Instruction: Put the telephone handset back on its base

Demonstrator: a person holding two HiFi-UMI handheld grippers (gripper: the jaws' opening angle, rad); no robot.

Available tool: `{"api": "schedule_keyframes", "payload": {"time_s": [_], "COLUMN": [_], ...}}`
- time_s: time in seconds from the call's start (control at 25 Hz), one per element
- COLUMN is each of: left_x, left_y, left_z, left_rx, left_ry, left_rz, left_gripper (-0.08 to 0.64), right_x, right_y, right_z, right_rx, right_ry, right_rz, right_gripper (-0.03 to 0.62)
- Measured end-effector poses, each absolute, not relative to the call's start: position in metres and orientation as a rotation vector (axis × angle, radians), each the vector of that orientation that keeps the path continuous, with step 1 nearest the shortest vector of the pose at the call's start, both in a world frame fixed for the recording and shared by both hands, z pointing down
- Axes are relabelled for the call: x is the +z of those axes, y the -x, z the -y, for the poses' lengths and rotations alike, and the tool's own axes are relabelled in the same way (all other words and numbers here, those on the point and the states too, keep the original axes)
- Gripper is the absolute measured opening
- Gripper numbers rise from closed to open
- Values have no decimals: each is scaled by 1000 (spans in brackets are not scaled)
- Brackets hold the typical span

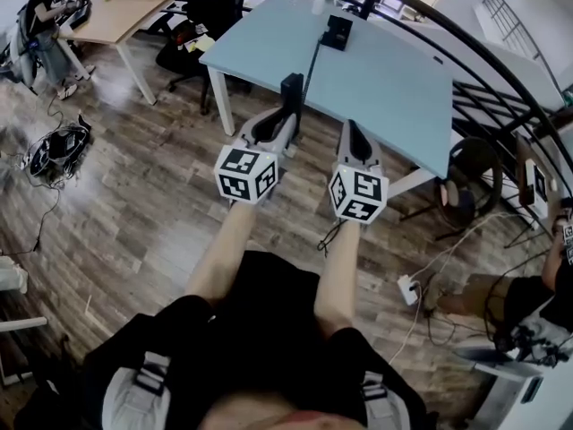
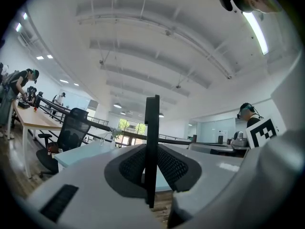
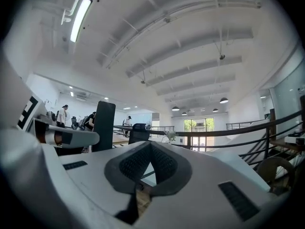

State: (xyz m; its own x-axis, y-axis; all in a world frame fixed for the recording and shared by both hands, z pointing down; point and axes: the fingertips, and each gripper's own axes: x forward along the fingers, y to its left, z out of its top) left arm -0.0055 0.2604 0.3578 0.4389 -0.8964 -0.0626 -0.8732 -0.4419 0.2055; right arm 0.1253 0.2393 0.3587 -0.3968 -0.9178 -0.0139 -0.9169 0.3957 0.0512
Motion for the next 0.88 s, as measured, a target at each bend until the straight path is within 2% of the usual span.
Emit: {"api": "schedule_keyframes", "payload": {"time_s": [0.4, 0.88], "left_x": [357, 351], "left_y": [2, -6], "left_z": [-227, -128], "left_rx": [-265, -309], "left_ry": [-2525, -2598], "left_rz": [1552, 1456], "left_gripper": [66, 66], "right_x": [366, 355], "right_y": [-136, -147], "right_z": [-220, -133], "right_rx": [-17, -110], "right_ry": [-1628, -1670], "right_rz": [2596, 2574], "right_gripper": [-6, -6]}}
